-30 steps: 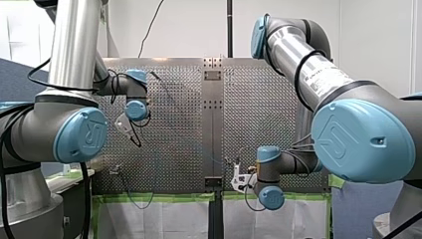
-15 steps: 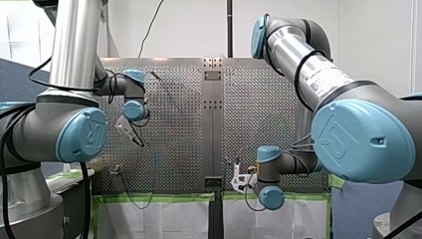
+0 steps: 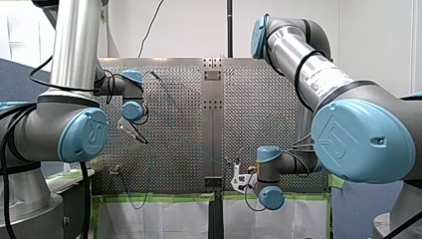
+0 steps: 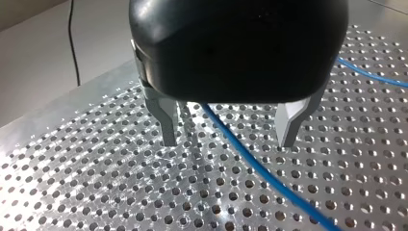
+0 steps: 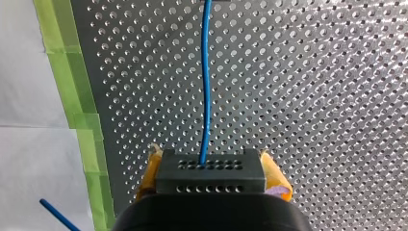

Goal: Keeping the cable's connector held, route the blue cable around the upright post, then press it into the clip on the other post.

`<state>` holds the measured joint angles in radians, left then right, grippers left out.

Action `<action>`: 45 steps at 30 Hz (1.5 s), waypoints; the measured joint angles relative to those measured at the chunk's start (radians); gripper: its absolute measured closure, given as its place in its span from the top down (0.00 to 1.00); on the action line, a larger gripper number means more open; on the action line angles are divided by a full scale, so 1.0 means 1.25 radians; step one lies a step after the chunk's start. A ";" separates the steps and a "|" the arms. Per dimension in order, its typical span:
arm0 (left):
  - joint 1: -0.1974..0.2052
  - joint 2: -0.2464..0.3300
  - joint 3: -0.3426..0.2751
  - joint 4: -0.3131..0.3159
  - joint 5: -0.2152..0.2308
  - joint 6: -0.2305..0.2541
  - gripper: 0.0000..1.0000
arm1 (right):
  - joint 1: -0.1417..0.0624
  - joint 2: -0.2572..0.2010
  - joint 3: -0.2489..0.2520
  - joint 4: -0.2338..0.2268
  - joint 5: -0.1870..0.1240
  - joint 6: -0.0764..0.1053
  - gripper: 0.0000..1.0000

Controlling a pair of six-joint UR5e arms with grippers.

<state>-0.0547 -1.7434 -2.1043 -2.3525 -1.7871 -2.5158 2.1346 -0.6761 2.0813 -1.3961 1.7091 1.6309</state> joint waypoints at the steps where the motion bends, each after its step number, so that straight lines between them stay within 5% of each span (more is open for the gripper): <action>1: 0.000 0.000 0.000 0.000 0.001 -0.007 1.00 | 0.000 0.000 0.000 0.000 0.000 0.000 0.00; 28: 0.000 0.000 0.000 -0.062 0.005 -0.200 1.00 | 0.000 0.000 0.000 0.001 0.000 0.000 0.00; 45: 0.006 0.001 -0.001 -0.052 0.000 -0.324 1.00 | 0.000 0.000 0.000 0.000 -0.005 0.001 0.00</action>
<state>-0.0468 -1.7423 -2.1053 -2.4169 -1.7871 -2.9210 2.1346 -0.6761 2.0810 -1.3961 1.7034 1.6321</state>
